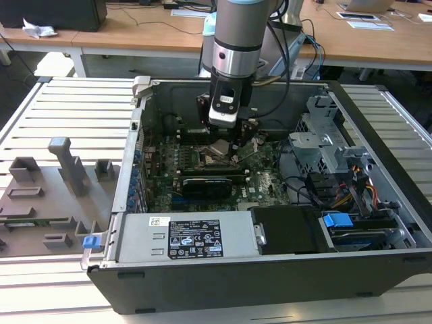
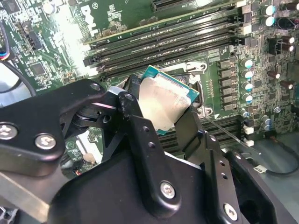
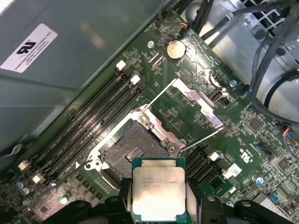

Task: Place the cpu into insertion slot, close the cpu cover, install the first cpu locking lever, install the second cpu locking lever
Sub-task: 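Place the cpu into insertion slot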

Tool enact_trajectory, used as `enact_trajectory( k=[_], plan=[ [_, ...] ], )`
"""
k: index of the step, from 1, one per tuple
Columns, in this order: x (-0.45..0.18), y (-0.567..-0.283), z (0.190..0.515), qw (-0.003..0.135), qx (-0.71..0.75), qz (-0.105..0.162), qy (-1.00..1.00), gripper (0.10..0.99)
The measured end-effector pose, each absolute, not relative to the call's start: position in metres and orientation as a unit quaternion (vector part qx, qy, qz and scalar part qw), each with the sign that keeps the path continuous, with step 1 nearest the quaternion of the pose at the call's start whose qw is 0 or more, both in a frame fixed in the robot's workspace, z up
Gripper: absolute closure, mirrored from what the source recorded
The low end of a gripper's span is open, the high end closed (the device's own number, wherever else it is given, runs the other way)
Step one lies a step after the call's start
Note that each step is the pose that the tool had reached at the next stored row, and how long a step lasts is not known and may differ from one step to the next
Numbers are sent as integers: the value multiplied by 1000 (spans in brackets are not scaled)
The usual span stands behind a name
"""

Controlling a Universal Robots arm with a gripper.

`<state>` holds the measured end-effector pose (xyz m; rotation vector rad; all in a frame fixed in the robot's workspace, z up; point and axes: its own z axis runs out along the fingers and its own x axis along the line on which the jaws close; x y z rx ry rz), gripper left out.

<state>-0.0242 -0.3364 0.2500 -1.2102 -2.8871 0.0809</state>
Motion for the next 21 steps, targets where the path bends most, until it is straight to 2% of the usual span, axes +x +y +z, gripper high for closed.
enact_trajectory(
  k=[21],
  plan=[
    [-24,-336,249,5,-506,35,-862,545]
  ],
)
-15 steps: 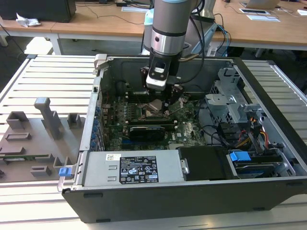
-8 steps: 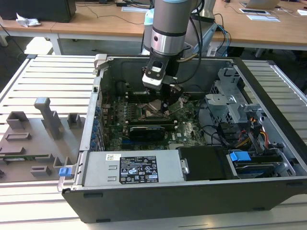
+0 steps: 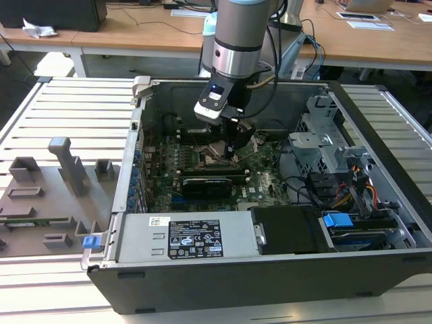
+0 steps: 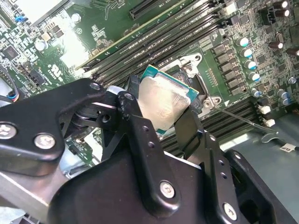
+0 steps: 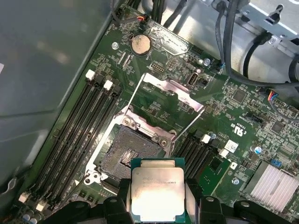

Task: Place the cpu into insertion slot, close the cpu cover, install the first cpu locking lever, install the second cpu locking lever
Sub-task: 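Place the cpu into insertion slot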

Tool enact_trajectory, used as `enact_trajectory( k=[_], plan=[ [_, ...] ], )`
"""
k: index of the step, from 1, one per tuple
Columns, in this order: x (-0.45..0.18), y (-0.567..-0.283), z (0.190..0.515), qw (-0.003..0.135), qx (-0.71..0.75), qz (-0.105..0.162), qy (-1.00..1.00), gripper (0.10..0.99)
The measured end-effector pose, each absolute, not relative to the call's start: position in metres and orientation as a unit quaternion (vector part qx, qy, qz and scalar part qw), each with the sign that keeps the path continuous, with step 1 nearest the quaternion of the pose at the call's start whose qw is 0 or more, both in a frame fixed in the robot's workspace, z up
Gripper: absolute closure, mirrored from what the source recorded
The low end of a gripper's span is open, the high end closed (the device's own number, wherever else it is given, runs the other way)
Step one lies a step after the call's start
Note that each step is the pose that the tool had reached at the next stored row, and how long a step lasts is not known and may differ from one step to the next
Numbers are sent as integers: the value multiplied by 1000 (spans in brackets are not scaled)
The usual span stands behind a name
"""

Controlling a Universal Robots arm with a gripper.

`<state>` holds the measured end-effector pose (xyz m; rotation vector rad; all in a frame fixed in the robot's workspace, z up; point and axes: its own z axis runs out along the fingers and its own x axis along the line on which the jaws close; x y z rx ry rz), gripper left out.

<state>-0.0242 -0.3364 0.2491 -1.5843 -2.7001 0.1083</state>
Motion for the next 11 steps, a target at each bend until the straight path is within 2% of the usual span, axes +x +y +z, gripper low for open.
enact_trajectory(
  k=[11],
  plan=[
    [-24,-336,249,5,-539,36,-841,545]
  ],
)
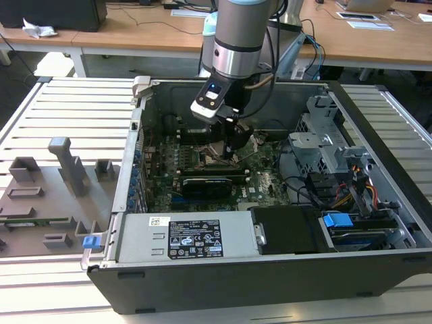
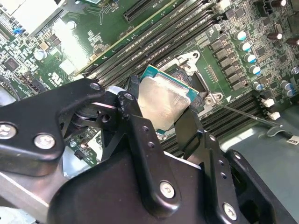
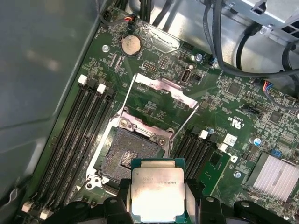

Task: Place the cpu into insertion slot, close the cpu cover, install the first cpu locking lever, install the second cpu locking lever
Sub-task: 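Place the cpu into insertion slot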

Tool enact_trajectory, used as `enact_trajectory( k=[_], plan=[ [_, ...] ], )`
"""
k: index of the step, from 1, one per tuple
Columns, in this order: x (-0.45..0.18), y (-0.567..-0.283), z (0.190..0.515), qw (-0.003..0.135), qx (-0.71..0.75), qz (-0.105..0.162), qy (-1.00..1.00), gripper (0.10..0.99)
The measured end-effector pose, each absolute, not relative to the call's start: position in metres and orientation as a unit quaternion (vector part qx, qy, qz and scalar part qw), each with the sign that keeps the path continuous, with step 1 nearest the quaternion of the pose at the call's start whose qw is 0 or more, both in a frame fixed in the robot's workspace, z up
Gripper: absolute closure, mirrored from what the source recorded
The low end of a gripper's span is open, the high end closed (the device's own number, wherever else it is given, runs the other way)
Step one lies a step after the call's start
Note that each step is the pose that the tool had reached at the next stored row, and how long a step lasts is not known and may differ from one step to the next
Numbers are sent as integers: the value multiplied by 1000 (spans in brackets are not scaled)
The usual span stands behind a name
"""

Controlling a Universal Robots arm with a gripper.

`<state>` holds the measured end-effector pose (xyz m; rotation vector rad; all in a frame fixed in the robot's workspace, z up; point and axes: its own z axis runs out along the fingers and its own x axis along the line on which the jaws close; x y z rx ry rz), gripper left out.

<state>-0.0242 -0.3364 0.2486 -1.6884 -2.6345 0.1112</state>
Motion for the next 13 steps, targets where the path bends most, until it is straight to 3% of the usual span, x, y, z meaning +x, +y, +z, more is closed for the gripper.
enact_trajectory(
  k=[13],
  plan=[
    [-24,-336,248,6,-573,36,-819,545]
  ],
)
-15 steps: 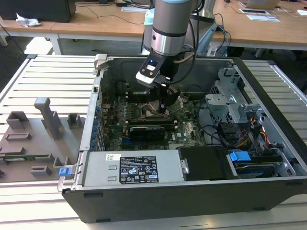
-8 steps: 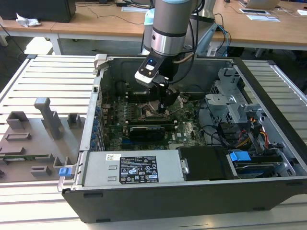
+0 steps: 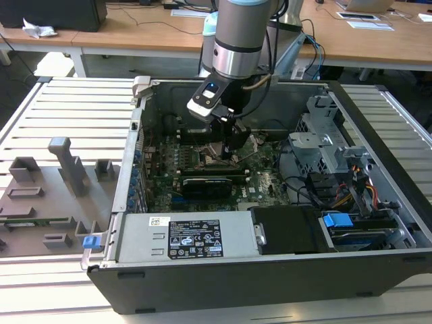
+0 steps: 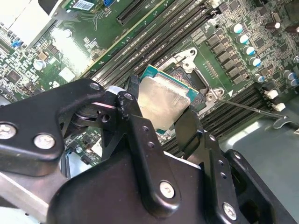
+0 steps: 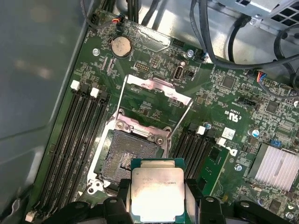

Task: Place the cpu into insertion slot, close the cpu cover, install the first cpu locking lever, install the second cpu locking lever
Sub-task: 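Place the cpu into insertion slot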

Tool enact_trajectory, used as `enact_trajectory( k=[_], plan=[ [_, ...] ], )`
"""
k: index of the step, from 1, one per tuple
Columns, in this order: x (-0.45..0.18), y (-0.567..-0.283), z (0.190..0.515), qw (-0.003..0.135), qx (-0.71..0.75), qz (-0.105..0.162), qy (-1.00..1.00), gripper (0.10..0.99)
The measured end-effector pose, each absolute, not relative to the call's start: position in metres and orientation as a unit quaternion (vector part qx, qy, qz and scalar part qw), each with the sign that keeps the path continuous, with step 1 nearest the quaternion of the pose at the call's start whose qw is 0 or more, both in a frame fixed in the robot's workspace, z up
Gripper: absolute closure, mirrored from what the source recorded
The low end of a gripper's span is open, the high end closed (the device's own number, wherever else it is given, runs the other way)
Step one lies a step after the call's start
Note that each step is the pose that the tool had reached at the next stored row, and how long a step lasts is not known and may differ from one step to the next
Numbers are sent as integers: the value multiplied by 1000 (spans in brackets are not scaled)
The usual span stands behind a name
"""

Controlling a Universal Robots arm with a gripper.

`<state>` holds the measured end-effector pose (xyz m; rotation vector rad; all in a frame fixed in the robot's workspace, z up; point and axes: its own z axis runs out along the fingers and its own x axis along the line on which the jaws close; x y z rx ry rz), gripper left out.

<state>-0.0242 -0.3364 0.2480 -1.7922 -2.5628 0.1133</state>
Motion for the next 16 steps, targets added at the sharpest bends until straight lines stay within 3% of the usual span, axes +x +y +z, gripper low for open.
enact_trajectory(
  k=[16],
  plan=[
    [-24,-336,248,8,-629,36,-776,545]
  ],
)
